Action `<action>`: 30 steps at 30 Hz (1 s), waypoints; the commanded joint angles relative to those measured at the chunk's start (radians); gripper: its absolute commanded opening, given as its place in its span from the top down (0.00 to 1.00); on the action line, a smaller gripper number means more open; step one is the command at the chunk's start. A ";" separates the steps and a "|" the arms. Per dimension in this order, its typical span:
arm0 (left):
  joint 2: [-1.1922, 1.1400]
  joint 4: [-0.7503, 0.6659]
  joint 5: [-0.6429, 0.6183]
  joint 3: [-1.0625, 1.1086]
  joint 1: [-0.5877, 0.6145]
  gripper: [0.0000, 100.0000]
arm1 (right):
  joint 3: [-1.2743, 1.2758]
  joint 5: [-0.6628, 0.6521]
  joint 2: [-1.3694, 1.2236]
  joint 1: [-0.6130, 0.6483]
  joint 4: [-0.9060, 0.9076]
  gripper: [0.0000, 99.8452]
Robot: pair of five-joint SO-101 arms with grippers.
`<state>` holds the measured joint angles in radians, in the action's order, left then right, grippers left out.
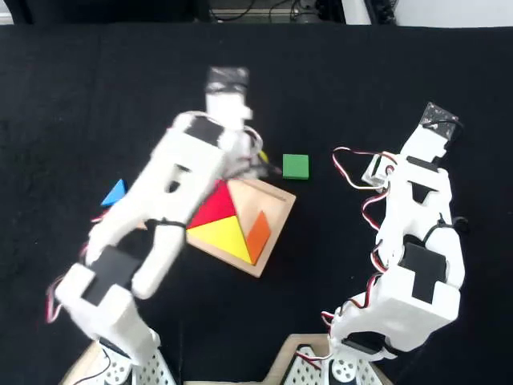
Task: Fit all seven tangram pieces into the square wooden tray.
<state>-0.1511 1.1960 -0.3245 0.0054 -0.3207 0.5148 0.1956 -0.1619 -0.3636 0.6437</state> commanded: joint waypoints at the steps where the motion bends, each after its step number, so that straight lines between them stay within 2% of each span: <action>1: 0.130 0.121 0.041 -0.073 0.142 0.74 | -0.033 0.003 0.044 0.023 -0.012 0.99; 4: 0.150 0.173 0.081 -0.001 0.246 0.74 | -0.031 -0.048 0.044 0.052 -0.011 0.99; 7: 0.138 0.138 0.124 0.130 0.328 0.74 | -0.016 -0.153 0.044 0.123 0.002 0.99; 12: 0.130 -0.120 0.180 0.331 0.358 0.74 | -0.041 -0.262 0.064 0.215 0.135 0.99; 16: 0.138 -0.292 0.193 0.412 0.344 0.74 | -0.159 -0.281 0.097 0.219 0.416 0.99; 18: 0.143 -0.342 0.196 0.423 0.340 0.74 | -0.193 -0.358 0.097 0.233 0.532 0.99; 22: 0.133 -0.376 0.198 0.424 0.325 0.74 | -0.191 -0.500 0.093 0.336 0.603 0.99; 27: 0.133 -0.376 0.199 0.429 0.337 0.75 | -0.254 -0.511 0.007 0.463 0.605 0.99; 30: 0.133 -0.371 0.198 0.429 0.367 0.82 | -0.320 -0.503 -0.105 0.471 0.609 0.99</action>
<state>-0.0483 0.8339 -0.1327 0.4365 0.0169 0.2862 -0.3030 -0.2048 0.0890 1.2390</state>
